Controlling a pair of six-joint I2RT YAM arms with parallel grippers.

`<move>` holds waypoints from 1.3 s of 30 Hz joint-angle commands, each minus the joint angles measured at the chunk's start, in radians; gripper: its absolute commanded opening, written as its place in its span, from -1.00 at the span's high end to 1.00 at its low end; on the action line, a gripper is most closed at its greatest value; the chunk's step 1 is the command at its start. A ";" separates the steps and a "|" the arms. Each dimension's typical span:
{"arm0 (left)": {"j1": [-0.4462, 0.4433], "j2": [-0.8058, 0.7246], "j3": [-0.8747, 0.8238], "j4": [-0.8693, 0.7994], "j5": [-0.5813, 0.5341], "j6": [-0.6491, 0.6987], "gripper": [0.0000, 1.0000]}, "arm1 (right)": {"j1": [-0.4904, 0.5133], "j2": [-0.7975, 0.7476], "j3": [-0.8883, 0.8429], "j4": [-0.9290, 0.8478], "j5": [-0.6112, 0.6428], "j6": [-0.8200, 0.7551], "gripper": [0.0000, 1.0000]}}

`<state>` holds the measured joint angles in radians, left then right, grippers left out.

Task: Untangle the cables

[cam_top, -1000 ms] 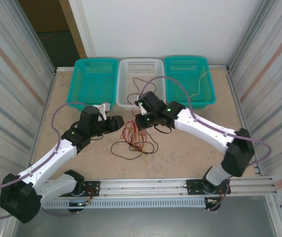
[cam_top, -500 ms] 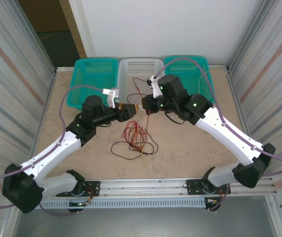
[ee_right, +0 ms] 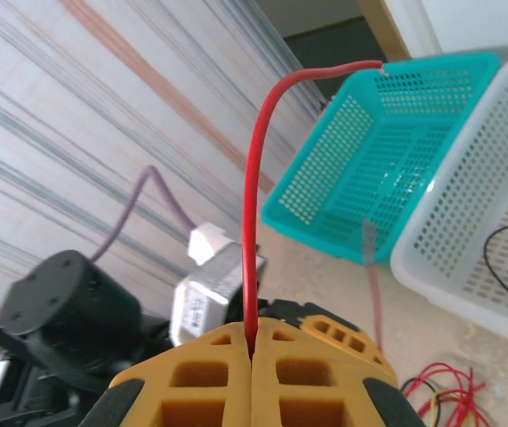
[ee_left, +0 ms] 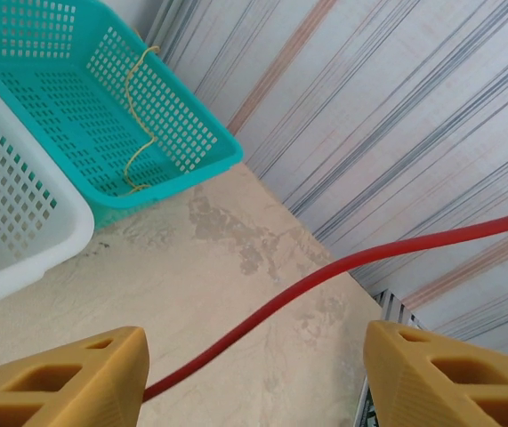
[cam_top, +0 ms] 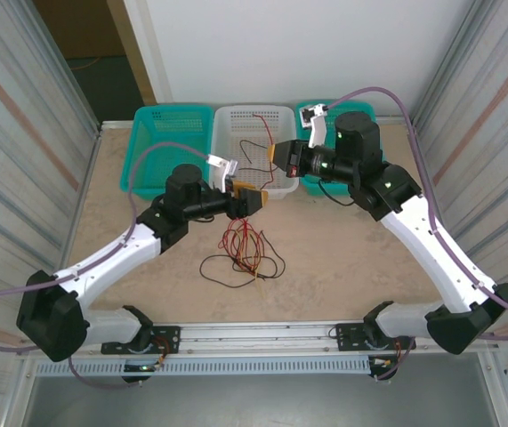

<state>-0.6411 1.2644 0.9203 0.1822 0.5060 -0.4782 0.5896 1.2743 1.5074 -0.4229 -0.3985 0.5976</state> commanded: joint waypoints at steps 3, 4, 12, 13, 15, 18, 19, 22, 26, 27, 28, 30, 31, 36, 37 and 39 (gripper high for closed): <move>-0.004 0.001 0.033 -0.001 0.023 0.032 -0.24 | -0.047 -0.036 -0.007 0.089 -0.095 0.083 1.00; -0.005 0.001 0.033 -0.003 0.024 0.032 -0.23 | -0.053 -0.039 -0.012 0.100 -0.106 0.093 1.00; -0.020 0.003 0.025 0.008 0.037 0.027 0.28 | -0.100 -0.056 -0.048 0.185 -0.148 0.169 1.00; -0.025 0.004 0.026 0.009 0.036 0.026 0.37 | -0.107 -0.058 -0.052 0.193 -0.149 0.179 1.00; -0.032 0.007 0.027 0.015 0.035 0.023 0.50 | -0.118 -0.059 -0.063 0.208 -0.152 0.195 1.00; -0.046 0.017 0.029 0.019 0.031 0.023 0.68 | -0.137 -0.063 -0.084 0.253 -0.158 0.234 1.00; -0.050 0.021 0.031 0.017 0.029 0.025 0.74 | -0.143 -0.065 -0.090 0.265 -0.156 0.244 1.00; -0.068 0.029 0.034 0.015 0.028 0.031 0.96 | -0.158 -0.068 -0.101 0.274 -0.135 0.260 1.00; -0.096 0.033 0.032 0.003 0.033 0.043 1.00 | -0.181 -0.080 -0.128 0.273 -0.076 0.271 1.00; -0.103 0.033 0.027 0.009 0.040 0.038 1.00 | -0.184 -0.084 -0.136 0.266 -0.056 0.271 1.00; -0.107 0.032 0.021 0.013 0.045 0.032 1.00 | -0.186 -0.085 -0.142 0.254 -0.037 0.264 1.00; -0.109 0.024 0.010 0.026 0.042 0.009 1.00 | -0.188 -0.082 -0.151 0.233 -0.013 0.257 0.95; -0.109 0.016 0.006 0.025 0.027 0.001 1.00 | -0.189 -0.079 -0.154 0.218 0.001 0.257 0.87; -0.103 -0.027 0.082 -0.147 -0.154 0.058 1.00 | -0.198 -0.080 -0.166 0.194 0.028 0.258 0.33; -0.096 -0.031 0.103 -0.180 -0.175 0.069 1.00 | -0.200 -0.084 -0.167 0.189 0.032 0.257 0.24; -0.071 -0.037 0.154 -0.250 -0.215 0.080 1.00 | -0.206 -0.087 -0.164 0.176 0.037 0.250 0.03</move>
<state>-0.7387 1.2720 0.9848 0.0380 0.3962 -0.4442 0.3950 1.2194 1.3476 -0.2317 -0.3901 0.8562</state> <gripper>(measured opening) 0.064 0.461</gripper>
